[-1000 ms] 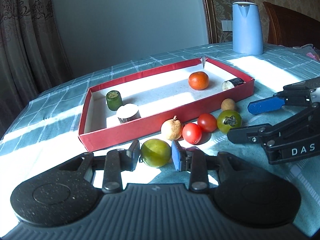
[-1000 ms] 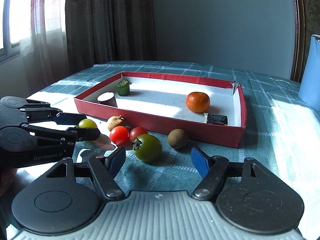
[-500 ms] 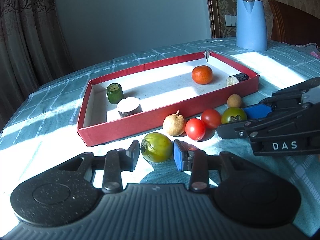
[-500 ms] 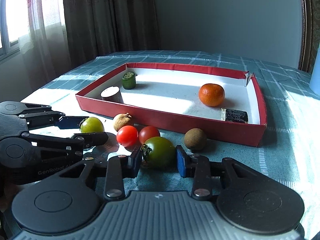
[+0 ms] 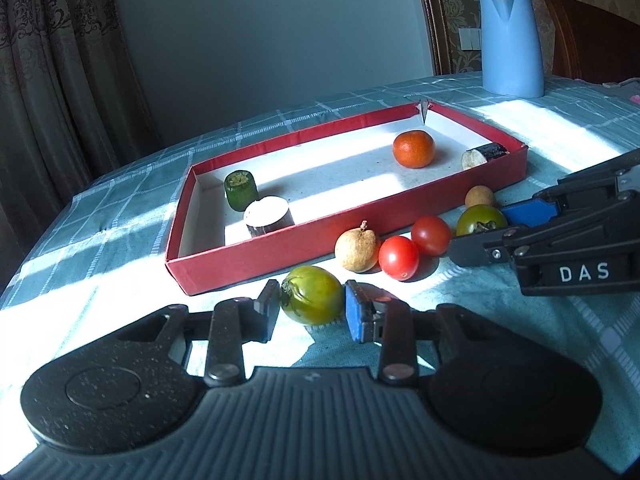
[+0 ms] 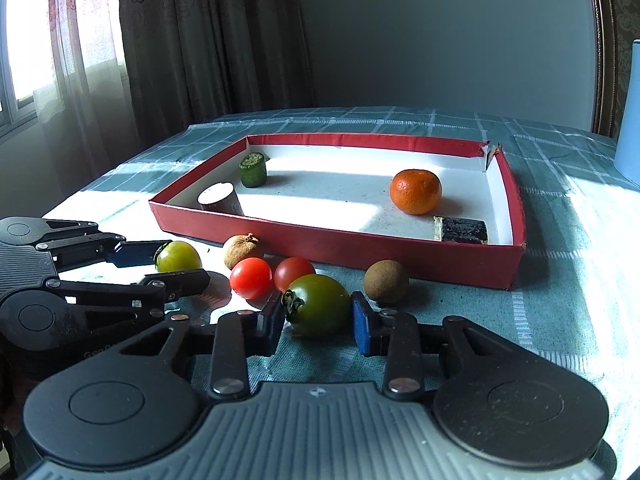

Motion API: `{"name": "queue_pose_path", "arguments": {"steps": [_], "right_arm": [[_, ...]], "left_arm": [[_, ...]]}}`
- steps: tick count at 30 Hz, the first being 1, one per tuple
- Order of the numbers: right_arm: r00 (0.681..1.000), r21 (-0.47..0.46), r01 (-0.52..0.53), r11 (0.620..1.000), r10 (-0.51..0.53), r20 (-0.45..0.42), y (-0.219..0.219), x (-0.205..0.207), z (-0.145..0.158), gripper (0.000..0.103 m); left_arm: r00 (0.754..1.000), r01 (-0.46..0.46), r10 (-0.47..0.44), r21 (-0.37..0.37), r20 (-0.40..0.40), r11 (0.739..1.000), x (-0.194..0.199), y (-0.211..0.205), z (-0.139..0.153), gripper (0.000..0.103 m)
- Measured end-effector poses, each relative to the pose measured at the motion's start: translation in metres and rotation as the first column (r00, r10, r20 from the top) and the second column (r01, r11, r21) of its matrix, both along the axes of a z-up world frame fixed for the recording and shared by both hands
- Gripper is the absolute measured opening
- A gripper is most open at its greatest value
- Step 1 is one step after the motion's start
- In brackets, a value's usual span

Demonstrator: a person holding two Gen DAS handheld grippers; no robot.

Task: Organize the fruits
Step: 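Carry the yellow-green tomato into the box with the left tool while the right tool carries the dark green tomato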

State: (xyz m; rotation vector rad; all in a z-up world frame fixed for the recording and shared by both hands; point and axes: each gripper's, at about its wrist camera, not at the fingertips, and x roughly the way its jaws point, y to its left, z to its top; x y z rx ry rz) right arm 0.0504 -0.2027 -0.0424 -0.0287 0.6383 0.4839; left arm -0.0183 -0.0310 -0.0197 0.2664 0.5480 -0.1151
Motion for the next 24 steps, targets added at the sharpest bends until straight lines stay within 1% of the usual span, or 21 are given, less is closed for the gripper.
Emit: {"name": "queue_pose_path", "arguments": {"steps": [8, 13, 24], "right_arm": [[0.999, 0.02, 0.012, 1.0, -0.013, 0.047, -0.0031, -0.0066, 0.005, 0.034], [0.999, 0.027, 0.015, 1.0, -0.016, 0.051, -0.0041, -0.0072, 0.0053, 0.034], [0.998, 0.029, 0.025, 0.999, -0.027, 0.064, -0.0051, -0.0092, 0.0062, 0.034]], "left_arm": [[1.0, -0.003, 0.003, 0.024, 0.01, 1.0, -0.0011, -0.0024, -0.0002, 0.032], [1.0, -0.003, 0.003, 0.021, 0.005, 1.0, 0.0001, -0.0016, -0.0008, 0.032], [1.0, -0.003, 0.002, 0.043, 0.011, 0.999, -0.0001, -0.0039, -0.0023, 0.032]]}}
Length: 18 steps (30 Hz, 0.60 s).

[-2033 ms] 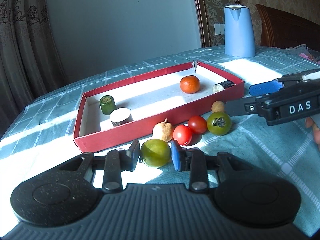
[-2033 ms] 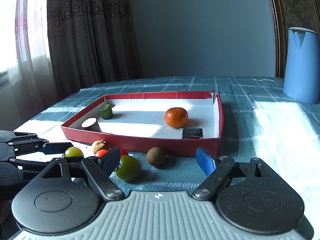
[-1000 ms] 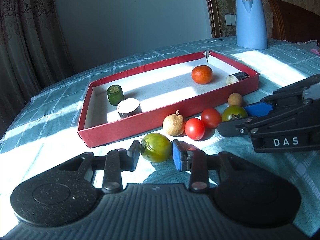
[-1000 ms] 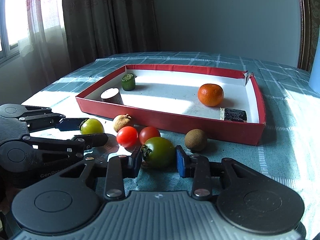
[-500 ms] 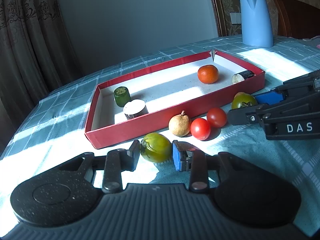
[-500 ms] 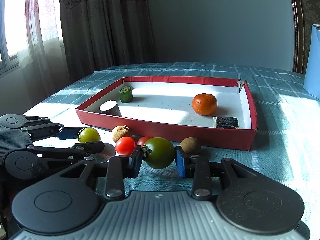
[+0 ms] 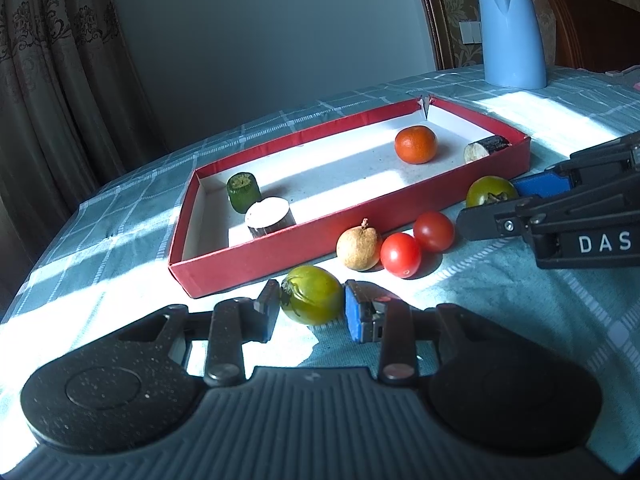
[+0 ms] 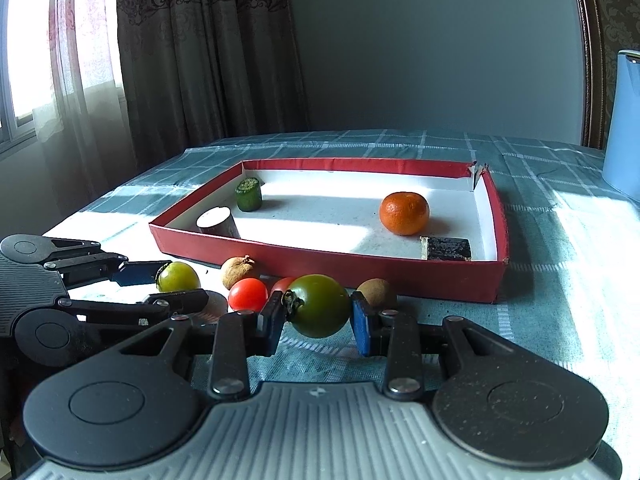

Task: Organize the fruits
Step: 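Carry the yellow-green tomato into the box with the left tool while the right tool carries the dark green tomato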

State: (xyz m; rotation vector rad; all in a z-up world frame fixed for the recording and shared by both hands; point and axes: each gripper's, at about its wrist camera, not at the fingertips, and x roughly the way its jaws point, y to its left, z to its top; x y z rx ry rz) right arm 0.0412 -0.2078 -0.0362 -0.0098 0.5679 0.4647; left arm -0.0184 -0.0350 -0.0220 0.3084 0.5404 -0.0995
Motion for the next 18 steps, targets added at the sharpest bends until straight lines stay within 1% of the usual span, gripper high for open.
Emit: {"name": "queue_pose_path", "arguments": {"steps": [6, 10, 12, 18], "right_arm": [[1.0, 0.0, 0.001, 1.0, -0.001, -0.007, 0.0, 0.0, 0.0, 0.034], [1.0, 0.007, 0.004, 1.0, -0.004, 0.006, -0.001, -0.002, 0.001, 0.034], [1.0, 0.009, 0.008, 1.0, -0.008, 0.015, -0.002, -0.003, 0.001, 0.034], [0.999, 0.02, 0.024, 1.0, -0.024, 0.042, -0.004, -0.006, 0.003, 0.034]], "left_arm": [[1.0, -0.008, 0.008, -0.003, 0.014, 1.0, -0.002, 0.001, 0.001, 0.032], [0.999, 0.0, 0.001, -0.028, 0.049, 1.0, -0.008, 0.004, 0.005, 0.032], [0.998, -0.007, 0.009, -0.029, 0.059, 1.0, -0.009, 0.005, 0.006, 0.032], [0.997, -0.003, 0.006, -0.046, 0.071, 0.999, -0.008, 0.006, 0.013, 0.032]]}}
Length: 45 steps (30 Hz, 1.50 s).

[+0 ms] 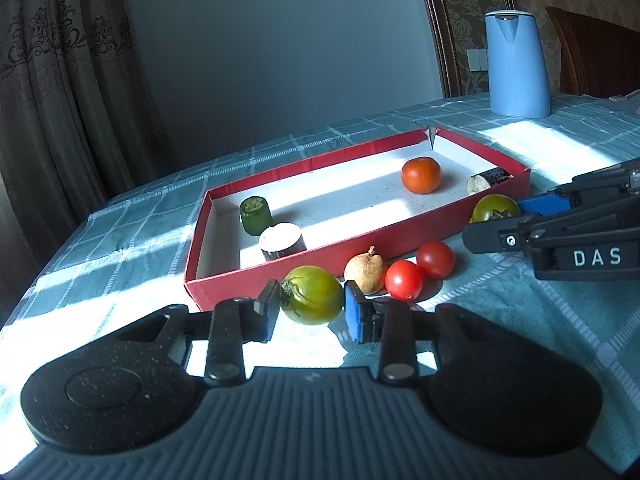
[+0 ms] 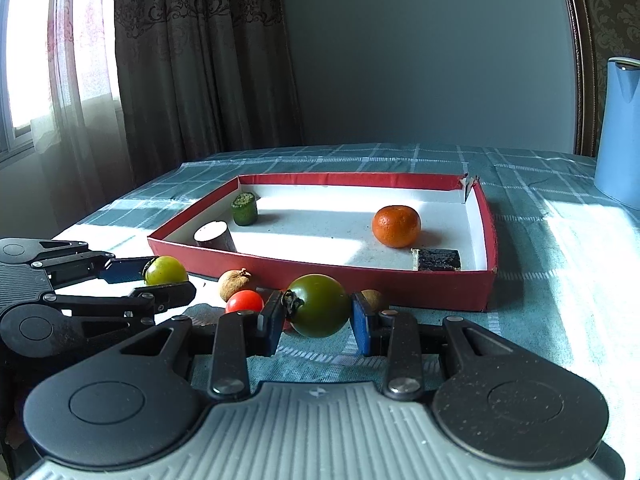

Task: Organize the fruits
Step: 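Carry the yellow-green tomato into the box with the left tool while the right tool carries the dark green tomato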

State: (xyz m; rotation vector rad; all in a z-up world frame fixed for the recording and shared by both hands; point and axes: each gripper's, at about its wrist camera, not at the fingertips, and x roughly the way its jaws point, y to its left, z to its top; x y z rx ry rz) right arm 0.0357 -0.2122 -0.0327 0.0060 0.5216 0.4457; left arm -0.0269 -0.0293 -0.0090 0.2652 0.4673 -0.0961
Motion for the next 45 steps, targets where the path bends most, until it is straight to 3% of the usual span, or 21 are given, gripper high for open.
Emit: {"name": "queue_pose_path", "arguments": {"steps": [12, 22, 28, 45], "right_arm": [[0.996, 0.018, 0.056, 0.998, -0.057, 0.064, -0.004, 0.002, 0.008, 0.034], [0.995, -0.066, 0.061, 0.996, -0.055, 0.082, 0.016, 0.04, 0.018, 0.034], [0.999, -0.096, 0.037, 0.995, -0.036, 0.015, 0.032, 0.082, 0.012, 0.034], [0.998, -0.182, 0.022, 0.983, -0.033, -0.056, 0.057, 0.138, -0.006, 0.034]], "left_arm": [[0.999, 0.034, -0.033, -0.008, 0.034, 0.999, 0.026, -0.021, 0.023, 0.032], [0.998, -0.056, 0.057, -0.047, 0.013, 0.997, 0.076, -0.019, 0.02, 0.032], [0.992, -0.125, 0.125, -0.044, -0.018, 0.991, 0.097, -0.007, 0.014, 0.032], [0.978, -0.197, 0.197, -0.004, -0.066, 0.98, 0.147, -0.004, 0.003, 0.033]]}}
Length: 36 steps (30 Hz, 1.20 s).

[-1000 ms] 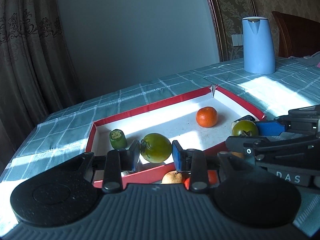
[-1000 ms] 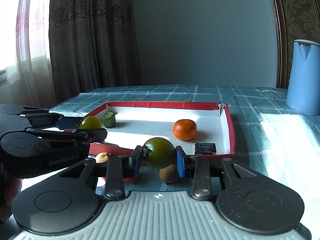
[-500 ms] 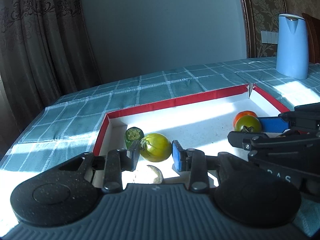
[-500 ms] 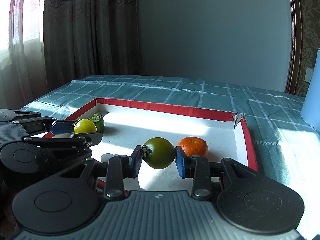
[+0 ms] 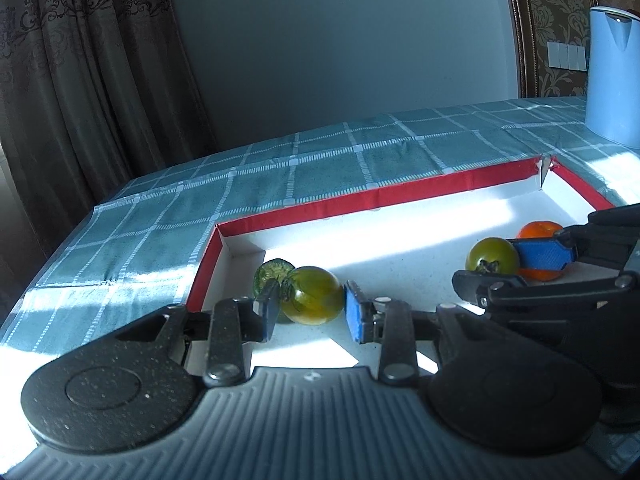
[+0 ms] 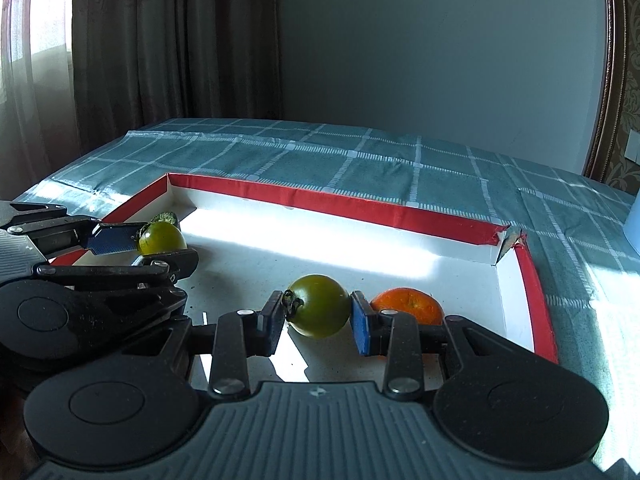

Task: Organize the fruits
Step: 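Carry the yellow-green tomato into the box with the left tool while the right tool carries the dark green tomato, then open both tools to release the tomatoes inside the box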

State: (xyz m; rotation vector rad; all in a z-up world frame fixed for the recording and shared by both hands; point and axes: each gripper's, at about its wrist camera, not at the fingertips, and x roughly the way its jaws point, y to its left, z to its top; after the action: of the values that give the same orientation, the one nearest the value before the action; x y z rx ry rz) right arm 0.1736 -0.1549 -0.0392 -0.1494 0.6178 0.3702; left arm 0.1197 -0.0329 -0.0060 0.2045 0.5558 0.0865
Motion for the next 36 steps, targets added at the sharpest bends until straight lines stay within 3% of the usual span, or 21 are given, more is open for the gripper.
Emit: {"name": "queue_pose_path", "arguments": {"steps": [3, 4, 6, 12, 21, 27, 30, 32, 34, 36], "right_arm": [[1.0, -0.014, 0.009, 1.0, -0.01, -0.006, 0.002, 0.005, -0.001, 0.034], [1.0, -0.014, 0.008, 1.0, -0.008, -0.004, 0.002, 0.006, -0.001, 0.034], [1.0, -0.019, 0.01, 1.0, -0.01, -0.002, 0.003, 0.005, -0.002, 0.034], [1.0, -0.022, 0.015, 1.0, -0.015, 0.001, 0.004, 0.005, -0.002, 0.033], [1.0, -0.007, 0.009, 1.0, -0.009, 0.002, 0.001, 0.003, -0.003, 0.037], [1.0, 0.039, 0.026, 0.999, -0.026, -0.004, -0.006, 0.0, -0.004, 0.048], [0.999, 0.053, 0.039, 0.998, -0.038, -0.01, -0.009, 0.0, -0.004, 0.061], [0.998, 0.051, 0.061, 0.997, -0.06, -0.019, -0.01, 0.001, -0.005, 0.076], [0.995, 0.062, 0.086, 0.994, -0.082, -0.06, -0.014, 0.006, -0.008, 0.084], [0.995, 0.09, 0.088, 0.992, -0.083, -0.06, -0.018, 0.006, -0.007, 0.084]], "left_arm": [[1.0, -0.012, 0.012, 0.01, 0.006, 1.0, 0.001, 0.0, -0.001, 0.035], [1.0, -0.019, 0.019, 0.016, 0.008, 1.0, 0.001, -0.001, -0.001, 0.043], [0.999, -0.037, 0.037, 0.022, 0.005, 0.999, 0.003, 0.0, -0.002, 0.049], [0.998, -0.055, 0.055, 0.023, 0.003, 0.998, 0.004, 0.002, -0.004, 0.056], [0.994, -0.107, 0.108, -0.011, 0.017, 0.994, 0.004, 0.013, 0.0, 0.088], [0.99, -0.132, 0.131, 0.011, 0.054, 0.991, -0.002, 0.014, 0.001, 0.095], [0.986, -0.15, 0.147, 0.028, 0.082, 0.988, -0.007, 0.014, 0.002, 0.098], [0.984, -0.158, 0.156, 0.028, 0.082, 0.987, -0.009, 0.016, 0.002, 0.1], [0.983, -0.165, 0.163, 0.013, 0.081, 0.986, -0.01, 0.02, 0.003, 0.103], [0.982, -0.165, 0.164, -0.003, 0.091, 0.986, -0.012, 0.022, 0.004, 0.103]]}}
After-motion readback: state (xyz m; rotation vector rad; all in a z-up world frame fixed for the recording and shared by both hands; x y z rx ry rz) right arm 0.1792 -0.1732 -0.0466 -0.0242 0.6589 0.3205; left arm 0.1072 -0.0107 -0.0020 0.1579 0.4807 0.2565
